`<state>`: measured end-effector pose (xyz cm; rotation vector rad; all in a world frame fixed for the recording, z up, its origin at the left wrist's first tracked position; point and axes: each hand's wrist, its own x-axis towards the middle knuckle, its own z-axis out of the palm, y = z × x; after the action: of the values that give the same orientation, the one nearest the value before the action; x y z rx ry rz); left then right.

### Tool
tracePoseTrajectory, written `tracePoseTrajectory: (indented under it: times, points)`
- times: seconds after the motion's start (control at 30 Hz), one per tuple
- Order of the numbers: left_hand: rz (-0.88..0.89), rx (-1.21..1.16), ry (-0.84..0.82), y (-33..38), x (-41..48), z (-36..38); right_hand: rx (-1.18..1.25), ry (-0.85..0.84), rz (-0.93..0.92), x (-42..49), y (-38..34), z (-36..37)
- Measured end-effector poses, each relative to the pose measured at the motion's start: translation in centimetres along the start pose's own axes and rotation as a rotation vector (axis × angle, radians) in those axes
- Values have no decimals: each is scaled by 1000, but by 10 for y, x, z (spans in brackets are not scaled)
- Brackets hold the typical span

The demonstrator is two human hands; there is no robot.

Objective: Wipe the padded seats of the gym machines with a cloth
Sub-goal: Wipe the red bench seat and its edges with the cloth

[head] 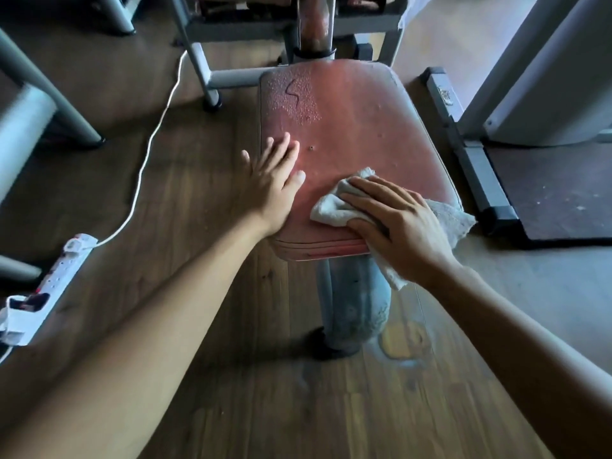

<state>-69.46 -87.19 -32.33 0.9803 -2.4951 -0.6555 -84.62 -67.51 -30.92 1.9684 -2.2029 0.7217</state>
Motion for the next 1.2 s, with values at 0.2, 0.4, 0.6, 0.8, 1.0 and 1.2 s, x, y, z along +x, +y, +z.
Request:
tracePoseTrajectory:
  times: [0.2, 0.4, 0.6, 0.8, 1.0, 1.2]
  points:
    - [-1, 23, -91, 0, 2, -5, -77, 84, 52, -10, -13, 5]
    - [25, 13, -75, -5, 5, -2, -146, 412, 258, -49, -46, 36]
    - [44, 44, -93, -4, -1, -5, -72, 563, 361, -81, -123, 101]
    - [37, 88, -162, 4, -10, -12, 76, 644, 515, -75, -137, 130]
    - [51, 98, -165, 4, -12, -14, -131, 438, 475, -85, -134, 147]
    - [54, 62, -153, 3, -10, -11, -334, 346, 427, -82, -115, 153]
